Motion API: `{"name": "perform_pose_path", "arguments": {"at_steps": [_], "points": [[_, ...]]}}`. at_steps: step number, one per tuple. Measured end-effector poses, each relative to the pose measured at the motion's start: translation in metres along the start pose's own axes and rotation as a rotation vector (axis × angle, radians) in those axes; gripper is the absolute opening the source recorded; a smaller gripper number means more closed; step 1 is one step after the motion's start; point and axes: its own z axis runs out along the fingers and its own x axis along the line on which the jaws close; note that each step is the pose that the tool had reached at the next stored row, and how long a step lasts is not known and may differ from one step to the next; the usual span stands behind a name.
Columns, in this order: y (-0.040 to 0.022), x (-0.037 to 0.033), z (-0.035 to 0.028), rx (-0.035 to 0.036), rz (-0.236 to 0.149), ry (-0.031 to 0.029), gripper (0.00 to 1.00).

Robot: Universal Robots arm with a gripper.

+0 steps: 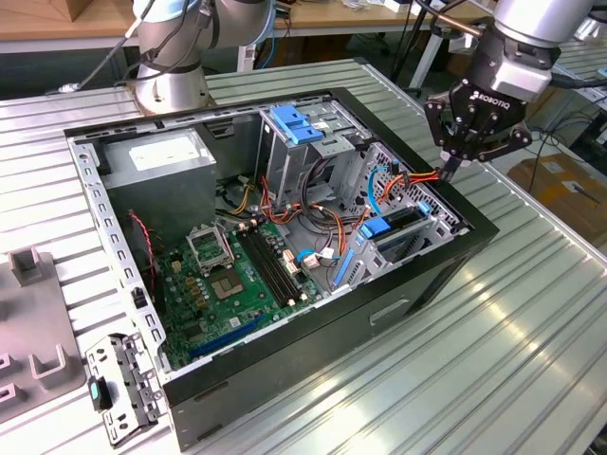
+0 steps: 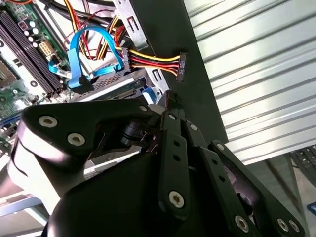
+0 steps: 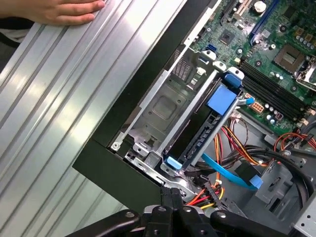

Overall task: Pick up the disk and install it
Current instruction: 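Insert the first disk wire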

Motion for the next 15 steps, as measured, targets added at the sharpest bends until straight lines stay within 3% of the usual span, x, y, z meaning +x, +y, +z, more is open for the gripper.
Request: {"name": "perform_pose_path", "arguments": {"at_steps": [15], "points": [[-0.0119,-0.0010,-0.0002,0.0026,-0.049,0.0010,0.11]]}}
